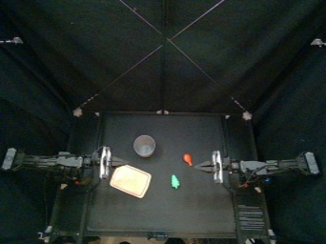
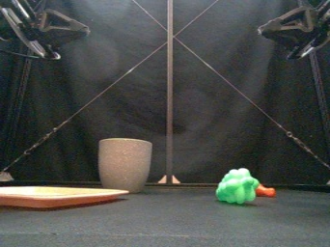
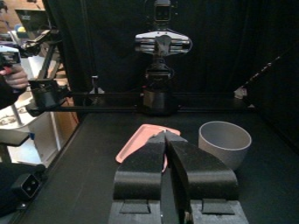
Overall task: Pick the drumstick then place it in the grey bowl
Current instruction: Pick the drumstick
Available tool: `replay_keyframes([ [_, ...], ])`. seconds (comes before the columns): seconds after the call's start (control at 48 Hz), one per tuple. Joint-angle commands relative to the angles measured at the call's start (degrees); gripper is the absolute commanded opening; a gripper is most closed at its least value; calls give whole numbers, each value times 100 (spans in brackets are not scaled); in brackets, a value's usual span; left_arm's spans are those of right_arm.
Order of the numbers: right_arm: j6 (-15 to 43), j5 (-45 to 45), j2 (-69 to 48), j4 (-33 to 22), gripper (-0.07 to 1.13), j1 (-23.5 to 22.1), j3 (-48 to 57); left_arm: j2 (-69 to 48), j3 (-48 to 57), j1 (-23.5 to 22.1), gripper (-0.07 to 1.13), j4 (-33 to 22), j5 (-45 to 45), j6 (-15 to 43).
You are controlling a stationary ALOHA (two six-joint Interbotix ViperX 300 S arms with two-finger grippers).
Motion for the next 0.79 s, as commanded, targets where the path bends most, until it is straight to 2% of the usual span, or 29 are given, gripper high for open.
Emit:
replay_keyframes([
  [0.021,88,44,176,62,0,-149,-35,62,-114,185,-1,0,44,9],
  [0.188,281,694,650,668,1,-413,-185,62,-105,193,0,-18,193,-9],
  [0.375,308,2329,1301,1573,2,-976,-448,70,-97,193,0,-114,299,-9],
  [0.479,316,3164,1617,1863,2,-1327,-527,70,-62,193,0,-202,316,-9],
  [0.604,316,3779,1916,1916,3,-1670,-624,70,-9,211,0,-316,316,-9],
  [0.792,308,3841,2057,1529,8,-1784,-756,70,9,264,1,-457,281,-9],
])
